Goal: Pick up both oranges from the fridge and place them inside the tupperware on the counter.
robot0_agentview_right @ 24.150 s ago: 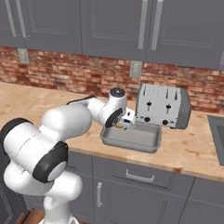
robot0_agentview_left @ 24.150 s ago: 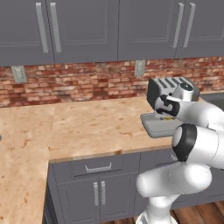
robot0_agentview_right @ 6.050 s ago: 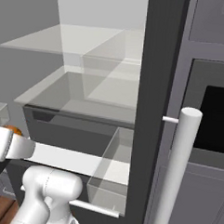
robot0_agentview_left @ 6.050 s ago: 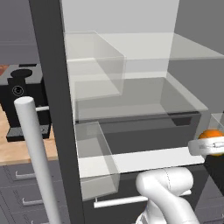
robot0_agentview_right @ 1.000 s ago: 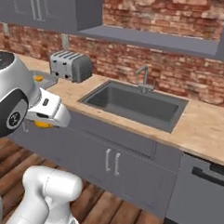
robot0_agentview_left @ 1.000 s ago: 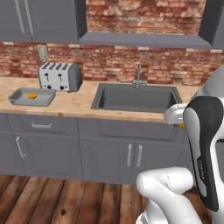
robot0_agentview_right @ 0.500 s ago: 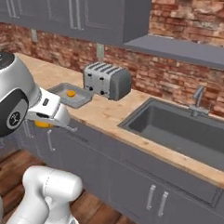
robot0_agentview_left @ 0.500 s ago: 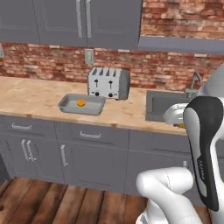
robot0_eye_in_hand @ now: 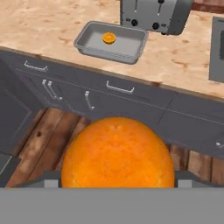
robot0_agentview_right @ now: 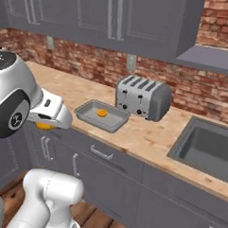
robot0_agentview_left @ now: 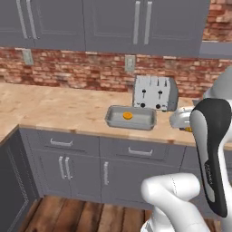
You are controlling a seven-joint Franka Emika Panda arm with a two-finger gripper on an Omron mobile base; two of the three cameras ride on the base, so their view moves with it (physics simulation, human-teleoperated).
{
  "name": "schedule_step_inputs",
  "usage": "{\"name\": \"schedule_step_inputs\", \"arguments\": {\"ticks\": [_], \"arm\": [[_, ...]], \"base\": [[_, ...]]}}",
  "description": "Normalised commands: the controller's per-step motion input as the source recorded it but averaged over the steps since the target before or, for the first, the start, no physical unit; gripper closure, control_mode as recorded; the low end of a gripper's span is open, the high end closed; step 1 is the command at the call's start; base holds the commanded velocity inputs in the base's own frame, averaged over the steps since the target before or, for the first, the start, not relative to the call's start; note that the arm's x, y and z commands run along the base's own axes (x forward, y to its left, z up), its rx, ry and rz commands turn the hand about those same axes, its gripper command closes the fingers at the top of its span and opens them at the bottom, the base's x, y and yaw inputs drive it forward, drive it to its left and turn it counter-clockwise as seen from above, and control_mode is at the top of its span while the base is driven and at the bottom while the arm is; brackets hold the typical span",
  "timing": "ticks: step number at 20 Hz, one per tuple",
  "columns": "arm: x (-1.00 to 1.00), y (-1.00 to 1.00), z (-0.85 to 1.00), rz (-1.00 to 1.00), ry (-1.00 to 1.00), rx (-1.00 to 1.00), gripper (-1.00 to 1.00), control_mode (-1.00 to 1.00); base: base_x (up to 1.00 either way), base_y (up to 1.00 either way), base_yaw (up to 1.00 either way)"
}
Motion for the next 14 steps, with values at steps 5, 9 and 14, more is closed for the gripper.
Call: {"name": "schedule_step_inputs", "arguments": {"ticks": [5,9,14], "arm": [[0.00,0.00,0.00,0.00,0.00,0.00,1.00,1.00],[0.00,0.00,0.00,0.00,0.00,0.00,1.00,1.00],[0.00,0.00,0.00,0.00,0.00,0.00,1.00,1.00]], "base": [[0.51,0.45,-0.20],[0.35,0.01,-0.31],[0.29,0.00,-0.39]]}}
